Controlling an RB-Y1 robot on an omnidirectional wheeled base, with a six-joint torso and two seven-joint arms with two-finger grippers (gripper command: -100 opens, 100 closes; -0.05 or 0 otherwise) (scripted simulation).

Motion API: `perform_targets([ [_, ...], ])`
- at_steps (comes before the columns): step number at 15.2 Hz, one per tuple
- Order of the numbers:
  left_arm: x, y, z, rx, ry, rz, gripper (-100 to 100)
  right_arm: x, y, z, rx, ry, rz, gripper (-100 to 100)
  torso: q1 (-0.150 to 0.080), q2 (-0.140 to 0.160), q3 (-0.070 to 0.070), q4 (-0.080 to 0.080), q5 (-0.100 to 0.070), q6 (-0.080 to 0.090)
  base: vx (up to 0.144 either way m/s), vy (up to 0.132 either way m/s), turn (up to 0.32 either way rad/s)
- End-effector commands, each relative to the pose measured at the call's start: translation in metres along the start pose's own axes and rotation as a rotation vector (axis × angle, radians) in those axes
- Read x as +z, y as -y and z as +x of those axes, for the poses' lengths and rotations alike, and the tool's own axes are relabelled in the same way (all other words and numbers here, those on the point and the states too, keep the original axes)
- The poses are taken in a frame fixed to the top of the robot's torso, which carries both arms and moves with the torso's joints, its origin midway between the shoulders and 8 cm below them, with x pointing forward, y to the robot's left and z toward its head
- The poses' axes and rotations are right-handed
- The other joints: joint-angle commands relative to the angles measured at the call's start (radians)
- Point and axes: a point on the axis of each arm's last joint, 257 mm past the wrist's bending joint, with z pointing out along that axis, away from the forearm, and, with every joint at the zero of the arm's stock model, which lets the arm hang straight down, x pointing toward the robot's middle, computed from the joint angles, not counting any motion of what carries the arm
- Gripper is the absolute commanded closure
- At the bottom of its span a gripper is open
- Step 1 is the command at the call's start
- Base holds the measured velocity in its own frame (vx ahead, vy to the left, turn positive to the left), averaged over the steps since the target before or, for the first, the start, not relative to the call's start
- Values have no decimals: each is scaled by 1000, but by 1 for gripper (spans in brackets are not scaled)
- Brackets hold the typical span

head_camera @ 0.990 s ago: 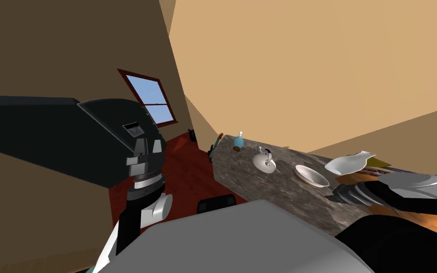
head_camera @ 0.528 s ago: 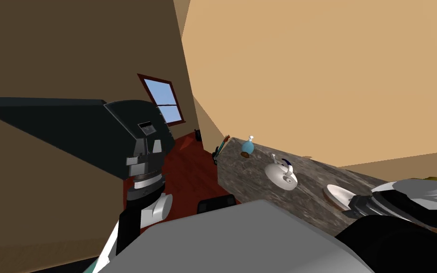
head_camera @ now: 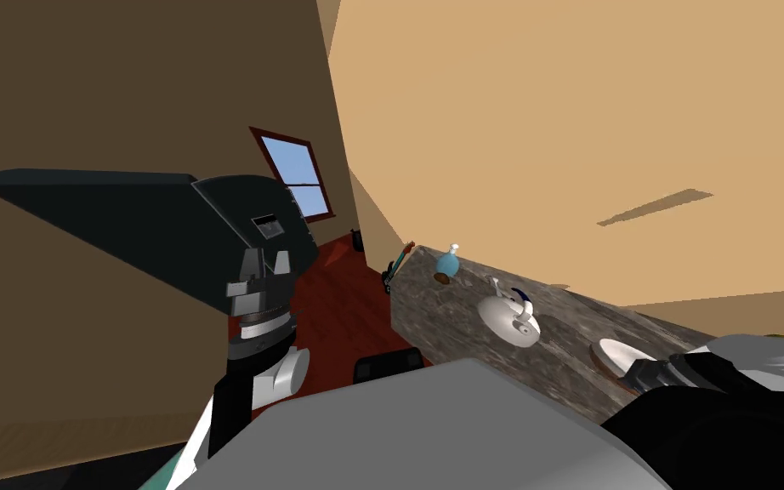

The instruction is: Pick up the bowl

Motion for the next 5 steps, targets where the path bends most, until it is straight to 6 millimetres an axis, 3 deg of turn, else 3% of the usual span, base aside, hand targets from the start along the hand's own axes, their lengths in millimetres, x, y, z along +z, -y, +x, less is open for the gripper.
perform_targets([
  [1, 0, 0, 0, 0, 0, 0, 0, 0, 0, 0, 0, 0, 0, 100, 0, 0, 0, 0, 0, 0, 0, 0, 0],
  [4, 0, 0, 0, 0, 0, 0, 0, -16, 9, -10, -21, -7, 2, 100, 2, -1, -1, 0, 1, 1, 16, 19, -92],
  [5, 0, 0, 0, 0, 0, 0, 0, -9, 6, -7, -12, -3, 4, 100, 4, -2, -1, -1, 2, 1, 23, 26, -76],
])
